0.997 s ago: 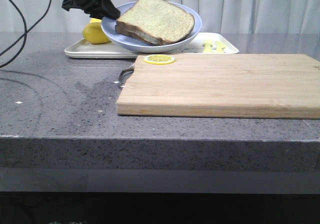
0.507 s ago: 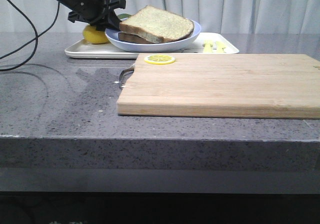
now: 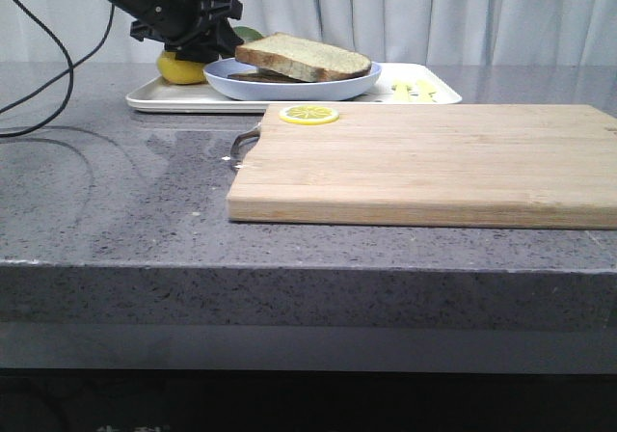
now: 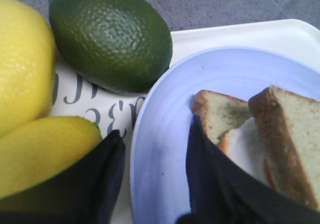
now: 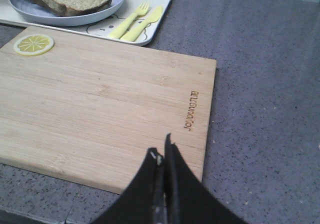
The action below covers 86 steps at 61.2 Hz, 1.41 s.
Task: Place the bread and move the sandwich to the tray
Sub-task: 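Open the left gripper and withdraw it from the plate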
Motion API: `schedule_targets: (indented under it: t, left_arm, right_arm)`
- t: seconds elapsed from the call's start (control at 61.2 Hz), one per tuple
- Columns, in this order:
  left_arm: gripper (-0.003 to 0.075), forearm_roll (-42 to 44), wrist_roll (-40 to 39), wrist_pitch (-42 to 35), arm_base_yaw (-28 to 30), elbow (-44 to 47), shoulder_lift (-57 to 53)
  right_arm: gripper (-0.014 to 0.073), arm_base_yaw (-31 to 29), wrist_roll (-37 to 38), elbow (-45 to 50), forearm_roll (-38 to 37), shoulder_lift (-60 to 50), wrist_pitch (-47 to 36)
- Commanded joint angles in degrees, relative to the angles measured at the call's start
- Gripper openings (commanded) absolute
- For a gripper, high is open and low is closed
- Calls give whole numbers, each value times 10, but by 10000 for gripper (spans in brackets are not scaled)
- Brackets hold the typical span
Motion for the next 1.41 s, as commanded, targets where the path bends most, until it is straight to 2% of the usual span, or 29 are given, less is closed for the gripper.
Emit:
schedule_targets:
  t: [0.0,0.049,0.147,0.294,0.49,0.686,0.931,1.16,1.291,1.389]
  left_arm:
    - [304,-20,-3,-23,3,-45,-56]
    - [286,-21,-3,-14,4,-61,-59]
    - [192,-21,-3,12,7,-96,-59]
    - [-18,-27,-3,71,11,-127,-66]
    - [-17,-19,-52,157,12,-127,-86]
    - [-17,46,-110,244,10,-127,-118]
    - [-17,48,-178,244,2,-127,-152]
    - [-17,52,-179,244,-47,-106,-182]
    - [-17,111,-179,244,-77,-51,-215]
    - [-17,149,-175,244,-92,30,-266]
  right_arm:
    - [-110,0,-2,-16,6,2,-47]
    - [-110,0,-2,-16,6,2,-47]
    - [-110,0,-2,-16,6,2,-48]
    - [-110,0,-2,-16,6,2,-50]
    - [-110,0,-2,-16,6,2,-50]
    - [-110,0,-2,-16,6,2,-50]
    - [-110,0,-2,-16,6,2,-52]
    - [-110,0,-2,-16,6,2,-52]
    - [-110,0,-2,-16,6,2,-52]
    - [-110,0,-2,-16,6,2,-52]
